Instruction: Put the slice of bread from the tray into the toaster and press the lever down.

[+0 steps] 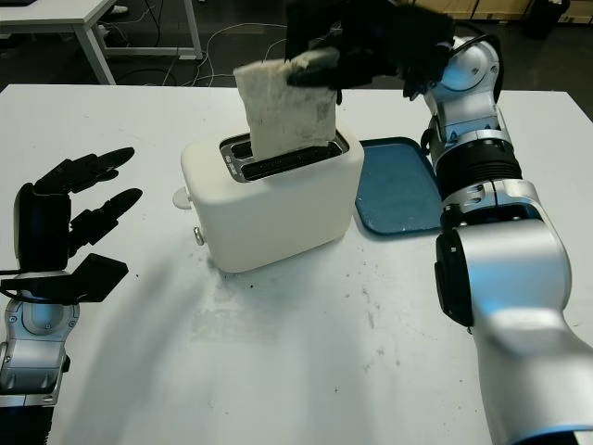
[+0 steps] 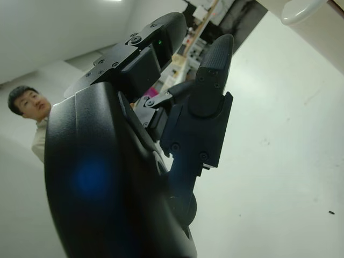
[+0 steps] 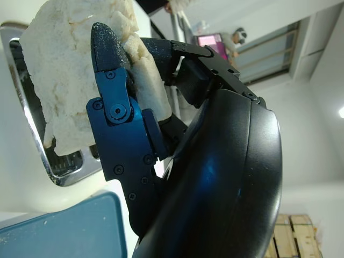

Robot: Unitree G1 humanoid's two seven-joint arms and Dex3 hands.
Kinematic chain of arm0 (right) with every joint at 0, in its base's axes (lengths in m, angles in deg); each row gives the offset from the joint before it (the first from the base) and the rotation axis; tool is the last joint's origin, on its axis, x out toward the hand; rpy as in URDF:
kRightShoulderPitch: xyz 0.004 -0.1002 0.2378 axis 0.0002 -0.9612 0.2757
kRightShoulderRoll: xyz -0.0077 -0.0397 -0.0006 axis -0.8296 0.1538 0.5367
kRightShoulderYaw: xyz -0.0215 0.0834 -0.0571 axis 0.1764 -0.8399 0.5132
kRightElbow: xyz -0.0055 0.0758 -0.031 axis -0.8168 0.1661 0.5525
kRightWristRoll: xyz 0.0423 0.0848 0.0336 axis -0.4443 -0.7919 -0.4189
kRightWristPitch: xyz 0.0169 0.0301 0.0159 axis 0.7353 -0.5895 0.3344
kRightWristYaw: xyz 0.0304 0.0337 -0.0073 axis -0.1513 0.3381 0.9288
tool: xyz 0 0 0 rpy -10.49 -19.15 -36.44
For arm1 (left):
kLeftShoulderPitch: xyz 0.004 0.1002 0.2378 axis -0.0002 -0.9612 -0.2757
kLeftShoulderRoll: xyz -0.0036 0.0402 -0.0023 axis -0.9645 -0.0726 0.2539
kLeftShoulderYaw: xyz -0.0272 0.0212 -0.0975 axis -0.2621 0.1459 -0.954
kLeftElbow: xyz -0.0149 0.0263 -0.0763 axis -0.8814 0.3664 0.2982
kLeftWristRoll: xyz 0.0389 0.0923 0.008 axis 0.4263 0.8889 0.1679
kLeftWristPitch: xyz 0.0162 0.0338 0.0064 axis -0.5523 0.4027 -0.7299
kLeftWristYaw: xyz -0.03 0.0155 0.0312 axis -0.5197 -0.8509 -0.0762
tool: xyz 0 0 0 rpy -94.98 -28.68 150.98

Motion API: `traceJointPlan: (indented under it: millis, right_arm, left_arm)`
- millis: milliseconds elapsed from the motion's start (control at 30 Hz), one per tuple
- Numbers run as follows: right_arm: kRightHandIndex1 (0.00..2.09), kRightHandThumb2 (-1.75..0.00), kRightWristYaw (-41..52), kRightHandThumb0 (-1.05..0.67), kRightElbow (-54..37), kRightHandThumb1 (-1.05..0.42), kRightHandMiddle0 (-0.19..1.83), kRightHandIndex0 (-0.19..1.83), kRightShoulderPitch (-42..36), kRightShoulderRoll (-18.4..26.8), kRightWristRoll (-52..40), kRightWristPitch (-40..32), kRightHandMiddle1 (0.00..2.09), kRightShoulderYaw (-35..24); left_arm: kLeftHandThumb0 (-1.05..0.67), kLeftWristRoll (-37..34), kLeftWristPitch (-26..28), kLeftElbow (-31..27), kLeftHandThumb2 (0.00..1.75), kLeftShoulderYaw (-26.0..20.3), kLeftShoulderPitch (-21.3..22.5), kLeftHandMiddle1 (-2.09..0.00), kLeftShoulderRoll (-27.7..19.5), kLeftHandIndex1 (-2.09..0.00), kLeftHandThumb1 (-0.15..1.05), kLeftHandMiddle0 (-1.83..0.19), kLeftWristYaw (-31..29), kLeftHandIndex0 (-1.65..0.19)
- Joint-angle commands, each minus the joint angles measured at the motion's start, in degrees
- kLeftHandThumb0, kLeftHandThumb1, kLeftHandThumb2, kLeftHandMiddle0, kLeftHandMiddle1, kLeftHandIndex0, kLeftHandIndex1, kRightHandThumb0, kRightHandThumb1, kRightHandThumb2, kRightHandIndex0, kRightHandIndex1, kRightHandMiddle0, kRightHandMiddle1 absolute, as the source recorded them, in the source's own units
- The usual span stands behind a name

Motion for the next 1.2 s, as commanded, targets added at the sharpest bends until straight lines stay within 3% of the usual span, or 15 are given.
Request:
traceJointPlan:
  millis: [0, 800, 1167]
  right_arm:
    - [1.75, -0.38, -0.80, -0.53, 0.64, -0.92, 0.88, 1.08, -0.29, -0.30, 0.59, 1.29, 1.75, 0.06]
    - [1.75, -0.42, -3.55, -0.41, 0.80, -0.92, 0.93, 1.16, -1.67, -3.70, 2.42, 1.40, 1.75, 2.08]
    - [1.75, -0.41, -6.87, -0.41, 2.14, -0.92, 0.96, 1.16, -2.03, -2.60, 6.07, 2.98, 1.75, 3.67]
  left_arm:
    - [-0.37, -0.13, -0.06, -0.49, 0.00, -0.01, -0.46, -0.79, -0.02, 0.00, 0.90, -0.64, -0.06, -0.91]
    - [-0.37, 0.00, -0.25, -0.39, 0.00, 0.09, -0.73, -0.79, 0.16, -0.01, 0.90, -0.66, 0.18, -0.92]
    - [-0.36, -0.01, -0.25, -0.38, 0.00, 0.02, -0.75, -0.78, 0.20, -0.01, 0.89, -0.66, 0.26, -0.92]
